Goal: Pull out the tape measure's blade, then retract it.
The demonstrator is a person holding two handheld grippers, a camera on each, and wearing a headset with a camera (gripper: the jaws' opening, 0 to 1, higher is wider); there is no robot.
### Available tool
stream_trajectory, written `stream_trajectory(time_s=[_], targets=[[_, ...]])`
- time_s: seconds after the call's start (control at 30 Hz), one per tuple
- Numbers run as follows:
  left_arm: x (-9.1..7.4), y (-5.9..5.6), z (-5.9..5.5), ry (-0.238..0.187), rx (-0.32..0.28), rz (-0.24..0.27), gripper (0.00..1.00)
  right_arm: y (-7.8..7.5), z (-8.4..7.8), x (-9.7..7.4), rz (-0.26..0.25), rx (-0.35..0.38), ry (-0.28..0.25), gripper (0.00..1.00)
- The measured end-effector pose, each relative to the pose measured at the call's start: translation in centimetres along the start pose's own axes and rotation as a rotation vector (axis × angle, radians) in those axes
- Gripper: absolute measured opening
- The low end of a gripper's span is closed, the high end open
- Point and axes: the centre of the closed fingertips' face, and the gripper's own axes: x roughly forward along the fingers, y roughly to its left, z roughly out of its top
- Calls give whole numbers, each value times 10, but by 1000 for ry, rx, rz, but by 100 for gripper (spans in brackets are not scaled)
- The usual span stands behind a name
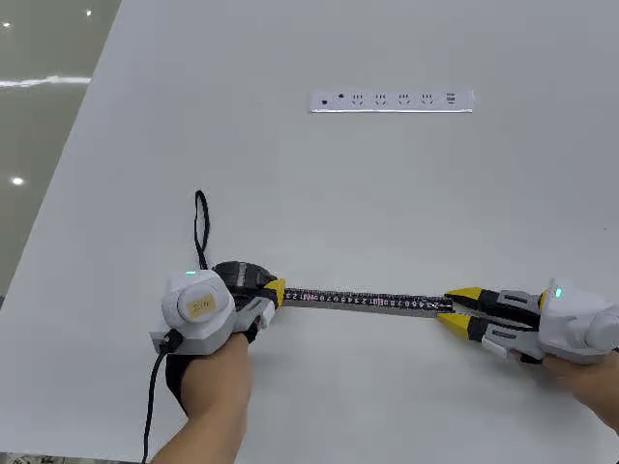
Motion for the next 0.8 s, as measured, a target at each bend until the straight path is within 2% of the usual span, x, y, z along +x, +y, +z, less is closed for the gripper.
stream_trajectory(time_s=[0.2, 0.57, 0.8], targets=[[1, 1, 0, -1, -1, -1, 66, 3, 3, -1, 33, -32, 9, 16], [0, 1, 0, -8, 0, -2, 66, 4, 3, -2, 83, -42, 12, 14], [0, 1, 0, -8, -1, -1, 66, 1, 3, 0, 83, -48, 9, 14]])
